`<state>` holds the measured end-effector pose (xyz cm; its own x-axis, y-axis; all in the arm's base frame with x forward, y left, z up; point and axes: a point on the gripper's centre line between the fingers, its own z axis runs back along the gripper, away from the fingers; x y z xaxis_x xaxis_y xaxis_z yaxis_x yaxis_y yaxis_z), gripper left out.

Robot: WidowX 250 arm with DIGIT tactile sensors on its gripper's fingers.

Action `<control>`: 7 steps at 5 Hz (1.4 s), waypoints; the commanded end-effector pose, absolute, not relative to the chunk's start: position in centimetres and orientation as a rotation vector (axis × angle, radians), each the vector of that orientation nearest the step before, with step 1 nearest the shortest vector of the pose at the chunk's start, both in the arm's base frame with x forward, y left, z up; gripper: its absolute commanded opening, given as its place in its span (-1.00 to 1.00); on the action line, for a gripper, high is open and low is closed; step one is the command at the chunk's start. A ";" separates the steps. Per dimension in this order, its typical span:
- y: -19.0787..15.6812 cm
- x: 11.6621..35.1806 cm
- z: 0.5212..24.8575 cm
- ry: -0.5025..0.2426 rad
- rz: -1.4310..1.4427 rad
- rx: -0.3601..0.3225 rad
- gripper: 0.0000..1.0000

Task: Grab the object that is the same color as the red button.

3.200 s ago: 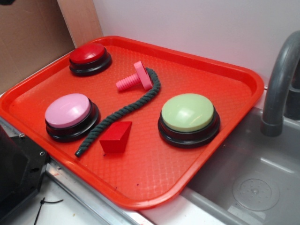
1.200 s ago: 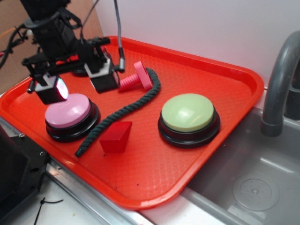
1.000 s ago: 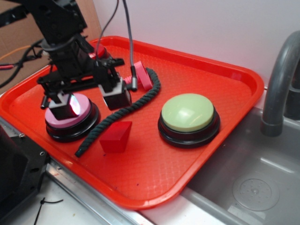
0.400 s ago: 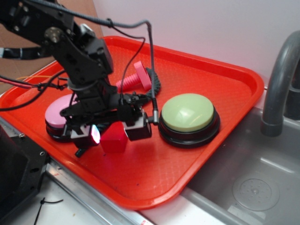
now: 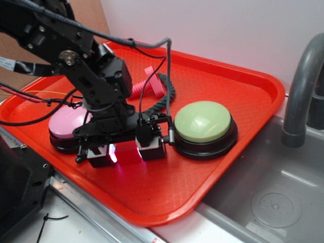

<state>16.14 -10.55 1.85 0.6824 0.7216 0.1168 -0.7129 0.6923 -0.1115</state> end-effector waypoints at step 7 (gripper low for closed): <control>-1.1 20.1 19.9 -0.200 0.105 -0.026 -1.00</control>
